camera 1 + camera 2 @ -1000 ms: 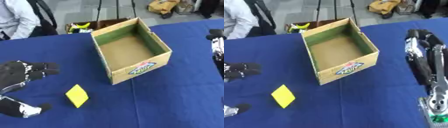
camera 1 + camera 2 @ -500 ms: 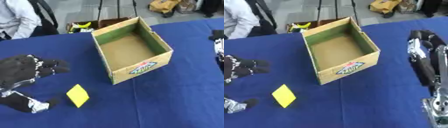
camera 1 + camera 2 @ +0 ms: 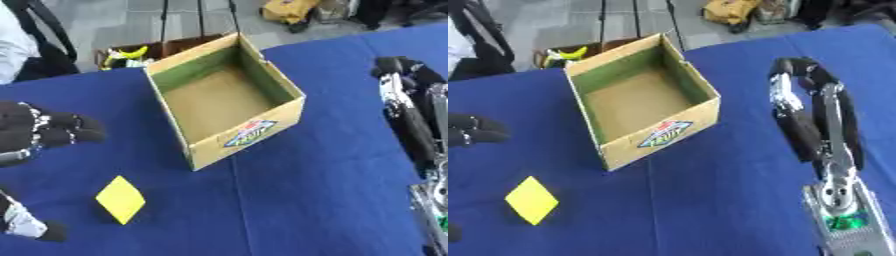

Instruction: Pick up objects on the table and place them in the box.

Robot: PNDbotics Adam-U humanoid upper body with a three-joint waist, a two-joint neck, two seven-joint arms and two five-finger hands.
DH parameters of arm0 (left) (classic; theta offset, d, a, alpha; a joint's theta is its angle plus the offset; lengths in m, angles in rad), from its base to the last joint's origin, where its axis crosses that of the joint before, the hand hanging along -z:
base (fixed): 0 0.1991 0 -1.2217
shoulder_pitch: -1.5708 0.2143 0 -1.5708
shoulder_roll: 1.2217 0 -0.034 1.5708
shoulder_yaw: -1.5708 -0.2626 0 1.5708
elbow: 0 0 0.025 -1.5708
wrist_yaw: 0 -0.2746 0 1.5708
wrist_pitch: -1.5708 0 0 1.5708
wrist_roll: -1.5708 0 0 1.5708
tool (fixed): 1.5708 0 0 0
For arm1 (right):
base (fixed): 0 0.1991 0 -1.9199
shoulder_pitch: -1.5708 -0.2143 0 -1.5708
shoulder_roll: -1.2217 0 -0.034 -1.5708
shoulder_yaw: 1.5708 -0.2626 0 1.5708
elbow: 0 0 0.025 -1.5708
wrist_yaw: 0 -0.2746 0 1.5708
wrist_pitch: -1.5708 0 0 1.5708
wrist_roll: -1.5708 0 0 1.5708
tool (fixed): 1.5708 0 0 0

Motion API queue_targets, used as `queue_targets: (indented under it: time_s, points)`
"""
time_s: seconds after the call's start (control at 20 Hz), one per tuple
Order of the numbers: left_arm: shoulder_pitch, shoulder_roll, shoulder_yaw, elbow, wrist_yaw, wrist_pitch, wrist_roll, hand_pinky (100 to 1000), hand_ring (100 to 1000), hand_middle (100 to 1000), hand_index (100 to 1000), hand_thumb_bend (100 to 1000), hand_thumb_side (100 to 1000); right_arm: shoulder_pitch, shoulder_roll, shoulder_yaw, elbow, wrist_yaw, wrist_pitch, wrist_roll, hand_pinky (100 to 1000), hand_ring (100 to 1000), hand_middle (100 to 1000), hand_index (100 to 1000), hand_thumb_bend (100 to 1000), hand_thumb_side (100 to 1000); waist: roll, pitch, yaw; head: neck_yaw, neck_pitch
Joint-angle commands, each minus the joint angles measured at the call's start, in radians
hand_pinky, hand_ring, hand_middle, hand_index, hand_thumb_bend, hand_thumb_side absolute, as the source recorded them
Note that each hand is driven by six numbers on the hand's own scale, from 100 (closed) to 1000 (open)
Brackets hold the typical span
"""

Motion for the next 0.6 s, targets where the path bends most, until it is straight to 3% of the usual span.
queue_targets:
  time_s: [0.05,0.35,0.6]
  points:
    - [-0.034,0.026,0.030,0.026,0.082,-0.111,-0.181,458,518,788,944,835,700,-0.012,-0.021,0.004,-0.016,-0.006,-0.002,0.007,936,1000,638,752,100,775,-0.001,-0.024,-0.002,-0.005,0.005]
    - [-0.058,0.022,0.035,0.049,0.134,-0.104,-0.257,457,540,851,965,802,704,-0.013,-0.022,0.005,-0.015,-0.006,-0.002,0.007,937,1000,638,753,100,775,0.002,-0.022,-0.006,-0.007,-0.001]
    - [-0.056,0.026,0.013,0.062,0.080,-0.097,-0.261,481,624,893,990,889,728,-0.014,-0.022,0.006,-0.014,-0.007,-0.002,0.009,938,1000,638,753,100,775,0.003,-0.019,-0.006,-0.006,-0.005]
